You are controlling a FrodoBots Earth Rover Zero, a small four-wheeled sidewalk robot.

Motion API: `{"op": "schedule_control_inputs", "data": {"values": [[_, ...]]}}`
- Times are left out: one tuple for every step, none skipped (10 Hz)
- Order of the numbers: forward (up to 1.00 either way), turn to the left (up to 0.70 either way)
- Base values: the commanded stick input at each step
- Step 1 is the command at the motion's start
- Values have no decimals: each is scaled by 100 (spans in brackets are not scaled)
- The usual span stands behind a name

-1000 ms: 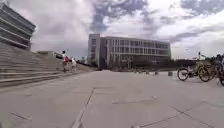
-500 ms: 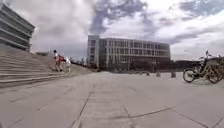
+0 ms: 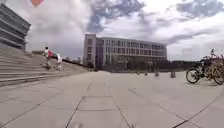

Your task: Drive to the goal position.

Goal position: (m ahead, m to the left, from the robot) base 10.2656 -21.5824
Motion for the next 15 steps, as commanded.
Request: {"op": "schedule_control_inputs", "data": {"values": [[100,-18],[100,-18],[100,-18],[100,-18],[100,-18],[100,-18],[100,-18],[100,-18],[100,-18],[100,-19],[100,-19],[100,-19],[100,-19],[100,-20],[100,-20]]}}
